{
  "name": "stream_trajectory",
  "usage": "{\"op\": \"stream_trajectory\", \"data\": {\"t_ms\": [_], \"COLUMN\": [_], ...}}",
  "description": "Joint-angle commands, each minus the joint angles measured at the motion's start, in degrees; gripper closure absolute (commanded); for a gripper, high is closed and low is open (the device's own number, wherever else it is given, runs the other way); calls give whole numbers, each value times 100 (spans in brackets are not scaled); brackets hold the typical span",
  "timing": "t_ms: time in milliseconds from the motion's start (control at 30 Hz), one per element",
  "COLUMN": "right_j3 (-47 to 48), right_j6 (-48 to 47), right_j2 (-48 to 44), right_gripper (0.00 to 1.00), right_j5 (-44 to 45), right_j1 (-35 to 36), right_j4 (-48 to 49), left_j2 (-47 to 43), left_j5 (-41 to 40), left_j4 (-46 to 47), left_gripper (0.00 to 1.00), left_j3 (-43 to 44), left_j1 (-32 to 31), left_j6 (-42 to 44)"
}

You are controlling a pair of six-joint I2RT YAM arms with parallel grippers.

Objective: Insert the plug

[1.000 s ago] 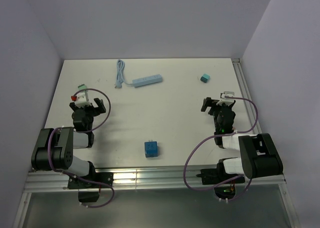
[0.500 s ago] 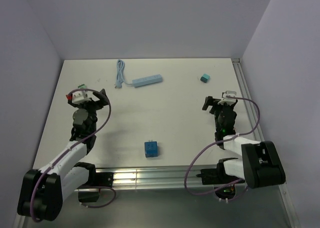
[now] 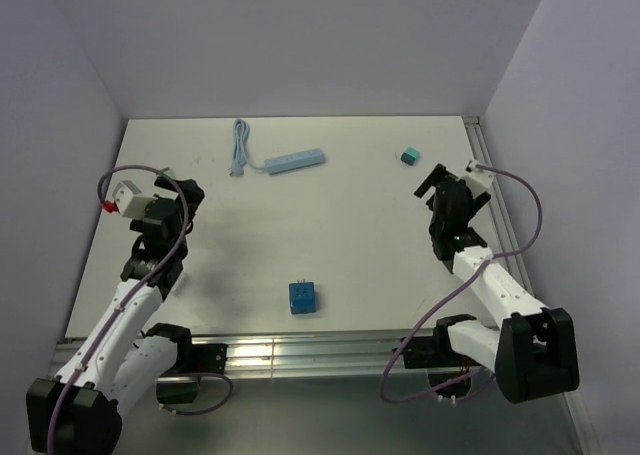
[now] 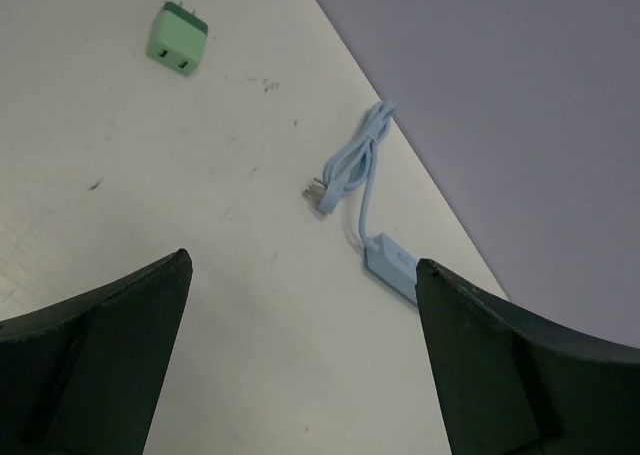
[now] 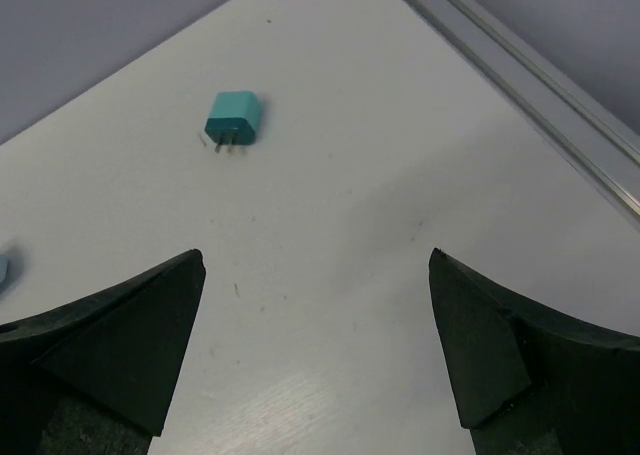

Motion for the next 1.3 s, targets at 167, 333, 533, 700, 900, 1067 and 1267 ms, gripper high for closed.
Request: {"op": "stream_trajectory", "data": {"t_ms": [167,333,533,700,900,1067,1267], "right_j3": [1082,844,1152,1063,1292,1467,1907], "right_j6": [1247,1353,1256,1318,1335,1397,1107], "right_j2": [396,54,255,474,800,704,835], "right_gripper": [0,0,8,9,10,10,10], "right_j5": [-476,-864,-1559,-1980,-2500,-2096,-2059], "right_j1": [-223,-459,-1636,-2770,-3308,-3334,-3334], "right_j4": [-2850,-3024,-3781,-4001,-4001,-4256,-4502], "left_j2": [186,669,1038,1531,1619,1558,1646], "left_j5": [1987,3303,4668,5064,5022,4740,4731], "left_j4": [-789,-842,-209,-560,-937,-1175,-1255], "left_gripper": [0,0,4,6,5,4,4], "left_j3": [916,1041,689,1041,1252,1489,1682], "left_j1": [27,36,19,-113,-385,-920,-1273], "left_j6": [182,130,7,331,253,104,-55]}}
